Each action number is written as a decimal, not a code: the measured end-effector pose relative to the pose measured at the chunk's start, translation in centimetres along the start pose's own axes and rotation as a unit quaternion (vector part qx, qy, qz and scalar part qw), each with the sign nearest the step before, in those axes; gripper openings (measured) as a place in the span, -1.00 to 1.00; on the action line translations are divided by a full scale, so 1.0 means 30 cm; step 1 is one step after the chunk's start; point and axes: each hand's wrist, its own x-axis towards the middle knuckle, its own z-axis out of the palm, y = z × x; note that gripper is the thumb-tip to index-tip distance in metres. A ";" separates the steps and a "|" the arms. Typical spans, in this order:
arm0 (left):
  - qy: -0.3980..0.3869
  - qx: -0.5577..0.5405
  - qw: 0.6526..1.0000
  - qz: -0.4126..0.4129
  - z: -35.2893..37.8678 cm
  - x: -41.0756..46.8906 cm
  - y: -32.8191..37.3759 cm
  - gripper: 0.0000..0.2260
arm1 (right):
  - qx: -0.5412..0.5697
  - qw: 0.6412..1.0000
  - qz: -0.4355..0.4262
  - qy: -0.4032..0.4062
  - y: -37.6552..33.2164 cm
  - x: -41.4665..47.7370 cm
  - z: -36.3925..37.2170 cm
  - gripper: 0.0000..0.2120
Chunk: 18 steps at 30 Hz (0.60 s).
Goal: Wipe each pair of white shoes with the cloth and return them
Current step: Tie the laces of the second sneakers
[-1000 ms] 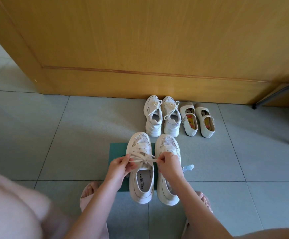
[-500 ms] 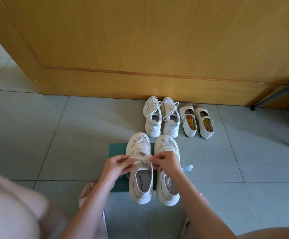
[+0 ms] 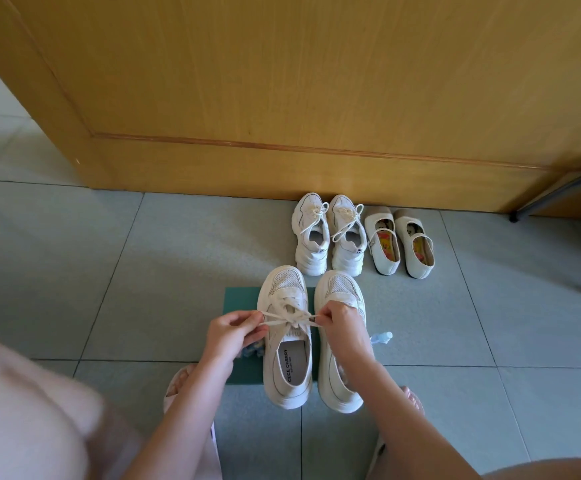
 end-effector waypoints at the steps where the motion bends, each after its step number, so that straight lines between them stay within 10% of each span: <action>1: 0.001 0.006 1.000 -0.001 0.001 0.000 -0.001 -0.92 | 0.008 1.000 0.004 0.002 0.006 -0.004 -0.006 -0.91; 13: 0.012 0.094 0.995 -0.018 -0.010 0.014 0.007 -0.84 | 0.125 0.992 0.007 -0.001 0.017 -0.003 -0.079 -0.96; 18: 0.077 0.308 0.930 0.187 0.050 0.011 0.046 -0.84 | 0.107 0.991 0.036 0.066 0.111 0.002 -0.176 -0.97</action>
